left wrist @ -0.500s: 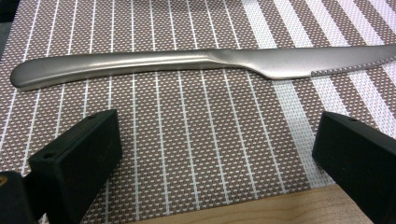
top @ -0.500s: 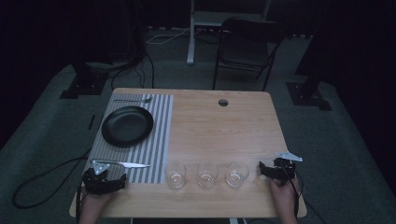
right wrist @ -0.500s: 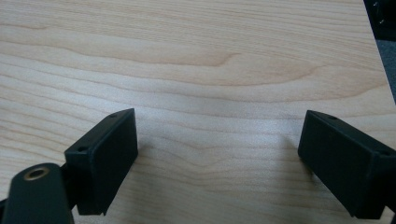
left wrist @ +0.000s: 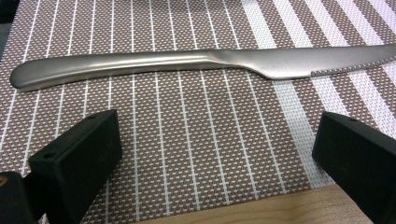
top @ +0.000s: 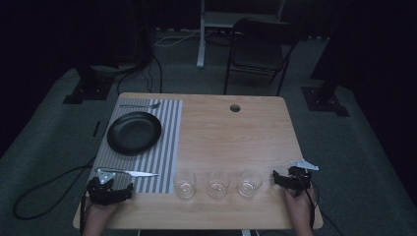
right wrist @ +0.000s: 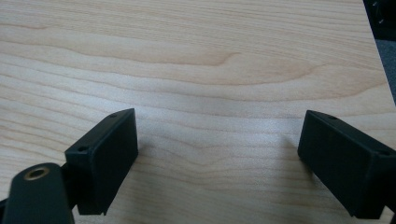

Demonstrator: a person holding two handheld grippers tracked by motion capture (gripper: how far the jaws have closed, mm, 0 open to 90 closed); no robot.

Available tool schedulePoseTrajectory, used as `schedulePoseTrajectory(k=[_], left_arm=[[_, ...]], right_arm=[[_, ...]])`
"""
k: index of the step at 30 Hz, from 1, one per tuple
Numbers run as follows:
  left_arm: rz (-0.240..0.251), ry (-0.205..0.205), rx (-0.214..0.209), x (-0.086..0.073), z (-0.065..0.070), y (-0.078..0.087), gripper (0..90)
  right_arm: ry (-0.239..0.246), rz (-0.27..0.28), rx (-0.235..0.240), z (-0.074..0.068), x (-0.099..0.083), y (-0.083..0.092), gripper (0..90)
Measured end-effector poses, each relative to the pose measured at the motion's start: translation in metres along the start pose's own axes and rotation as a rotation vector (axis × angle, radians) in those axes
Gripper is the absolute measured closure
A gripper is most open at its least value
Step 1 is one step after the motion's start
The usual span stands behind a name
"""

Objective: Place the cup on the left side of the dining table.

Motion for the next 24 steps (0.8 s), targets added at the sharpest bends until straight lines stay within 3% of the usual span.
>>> schedulePoseTrajectory(k=[8,13,24], left_arm=[[-0.015,-0.007,-0.019,0.002,-0.003,0.001,4.4],[-0.021,0.011,-0.074,0.003,-0.004,0.003,4.4],[0.016,-0.027,-0.168,0.011,0.007,0.011,4.6]], right_arm=[[0.0,0.0,0.0,0.0,0.0,0.0,11.7],[-0.001,0.0,0.0,0.0,0.0,0.0,11.7],[-0.001,0.0,0.0,0.0,0.0,0.0,11.7]])
Point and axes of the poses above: each handheld gripper's, and its own axes: y roughly backward along the jaws, x roughly out of its top, z roughly to its right, the point moved 3 cm from there along -y, roughly forward along the jaws, and after that the axes turned 11 degrees about z, right-handed, at the moved point
